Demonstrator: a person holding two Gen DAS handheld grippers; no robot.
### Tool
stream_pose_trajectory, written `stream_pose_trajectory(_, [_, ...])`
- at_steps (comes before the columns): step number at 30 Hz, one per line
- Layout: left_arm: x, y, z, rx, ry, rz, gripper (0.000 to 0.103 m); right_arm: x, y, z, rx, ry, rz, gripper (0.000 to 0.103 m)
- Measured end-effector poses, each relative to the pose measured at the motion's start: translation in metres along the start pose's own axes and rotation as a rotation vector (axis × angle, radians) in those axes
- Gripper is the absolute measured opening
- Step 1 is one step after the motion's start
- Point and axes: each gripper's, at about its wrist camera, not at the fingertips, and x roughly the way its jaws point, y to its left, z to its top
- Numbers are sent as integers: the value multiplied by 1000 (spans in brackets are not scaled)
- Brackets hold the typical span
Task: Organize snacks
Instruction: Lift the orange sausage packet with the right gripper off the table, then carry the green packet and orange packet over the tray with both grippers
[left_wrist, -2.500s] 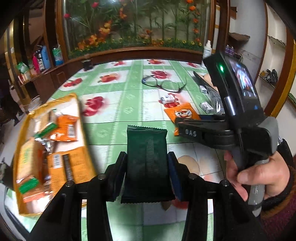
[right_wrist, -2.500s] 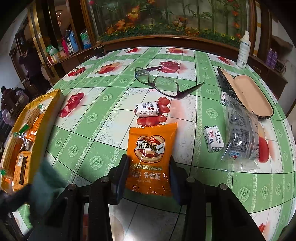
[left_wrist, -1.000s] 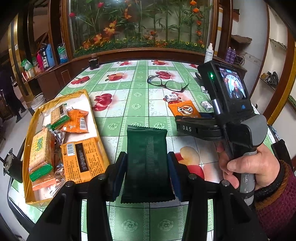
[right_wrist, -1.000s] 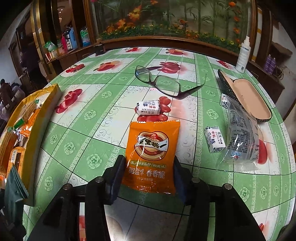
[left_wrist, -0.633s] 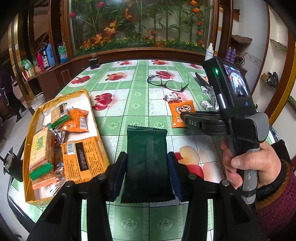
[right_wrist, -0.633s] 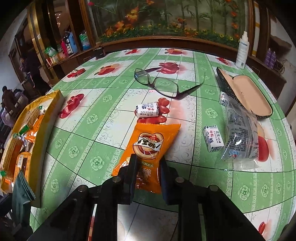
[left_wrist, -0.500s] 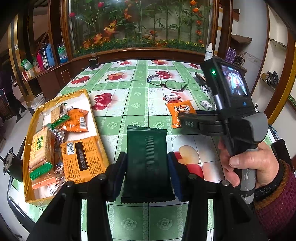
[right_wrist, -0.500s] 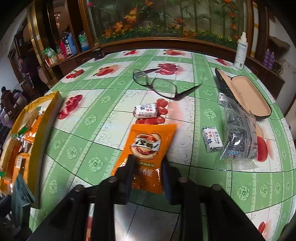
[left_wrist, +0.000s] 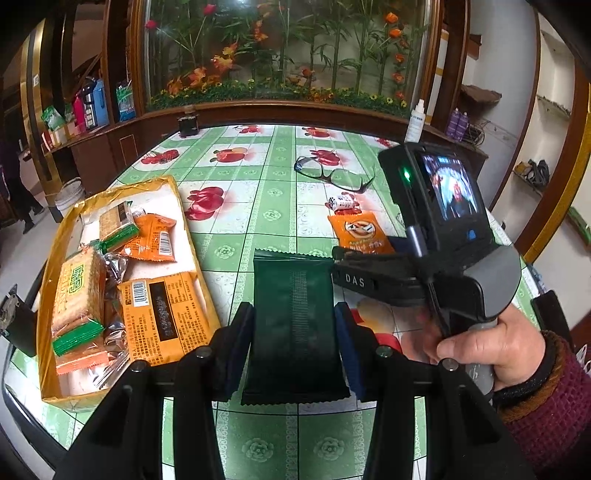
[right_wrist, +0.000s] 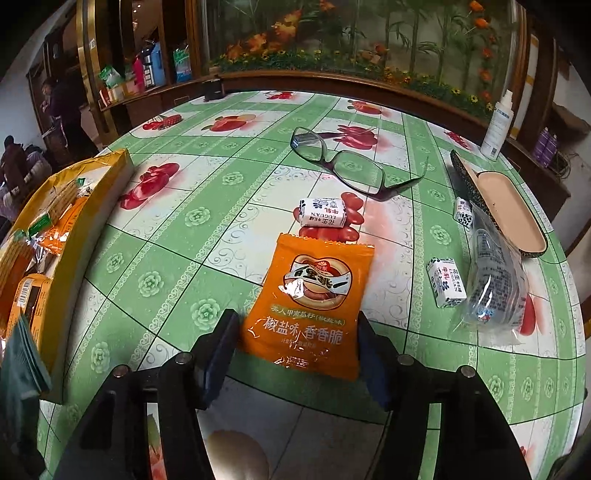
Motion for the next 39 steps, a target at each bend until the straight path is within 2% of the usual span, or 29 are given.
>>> stream_pose_trajectory(18, [8,29,8,-83,-6,-29,43,-34,-13,5,115,-75,113,65])
stream_pose_trajectory(28, [-6,68,15,-159,-52,9,43,-58,23,1,55,-122,216,65])
stream_pose_trajectory(32, [-9,87,16,-200,-60,30,44,-65,41,-4,19,-127,254,65])
stream_pose_trajectory(39, [-14,100,15,-215,-69,71,44,-71,72,-12,-50,-109,329,66])
